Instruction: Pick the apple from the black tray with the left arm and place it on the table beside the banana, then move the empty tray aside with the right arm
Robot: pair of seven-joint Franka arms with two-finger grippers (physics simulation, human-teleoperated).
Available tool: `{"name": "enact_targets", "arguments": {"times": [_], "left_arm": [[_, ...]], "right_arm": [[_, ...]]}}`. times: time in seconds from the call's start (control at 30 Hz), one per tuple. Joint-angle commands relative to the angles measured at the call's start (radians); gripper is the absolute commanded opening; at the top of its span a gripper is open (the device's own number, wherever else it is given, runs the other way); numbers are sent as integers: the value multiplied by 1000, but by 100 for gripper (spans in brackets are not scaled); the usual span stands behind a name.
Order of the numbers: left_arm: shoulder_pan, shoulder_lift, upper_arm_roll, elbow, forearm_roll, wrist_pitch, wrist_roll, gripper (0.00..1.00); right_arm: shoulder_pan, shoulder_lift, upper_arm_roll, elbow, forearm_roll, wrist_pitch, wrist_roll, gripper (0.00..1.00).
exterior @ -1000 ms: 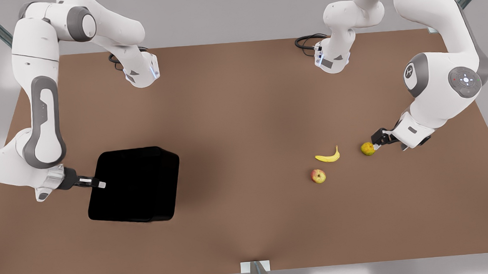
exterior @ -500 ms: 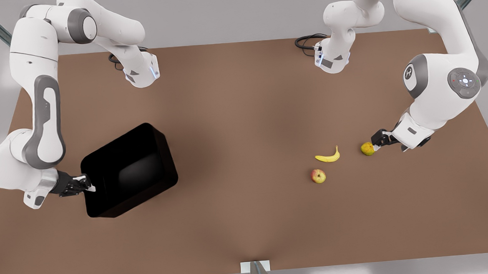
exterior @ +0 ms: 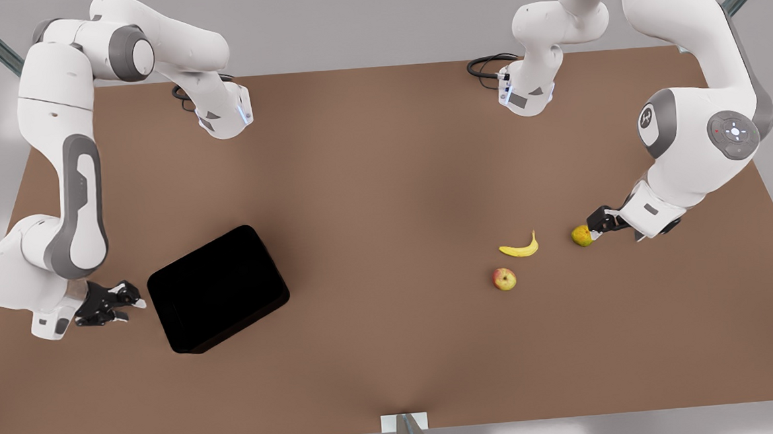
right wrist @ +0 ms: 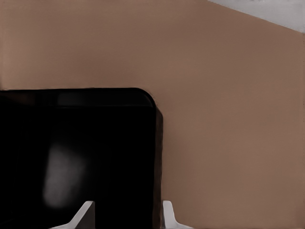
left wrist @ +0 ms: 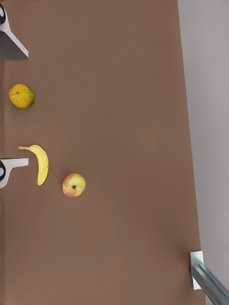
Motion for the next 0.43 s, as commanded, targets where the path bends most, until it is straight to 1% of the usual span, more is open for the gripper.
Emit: {"name": "enact_targets", "arguments": {"times": [0.0,0.03,0.07,0.13,0.17,0.2,0.23,0.27,0.3,0.4], "left_arm": [[0,-1,0,1,1,-1,1,100],[0,-1,0,1,2,-1,-8,100],[0,-1,0,2,2,1,-10,100],[0,-1,0,4,2,1,-12,100],[-2,3,0,20,2,1,-10,100],[-6,8,-2,30,-6,1,-10,100],[-14,30,-3,54,5,2,-2,100],[-15,34,-5,65,2,2,-2,100],[-9,36,-3,66,-4,1,1,100],[-9,40,-3,66,-6,1,-4,100]], "right_arm": [[1,-6,4,56,48,-105,5,100],[3,-40,7,78,38,-191,105,100],[8,-57,39,113,20,-258,200,100],[107,-86,45,203,-121,-372,503,100],[135,-88,45,217,-124,-393,666,100],[213,-104,44,234,-130,-396,787,100],[290,-106,47,268,-224,-395,918,100],[322,-106,41,269,-230,-396,981,100],[311,-123,27,269,-232,-433,1003,100],[313,-132,31,269,-254,-448,1006,100]]}}
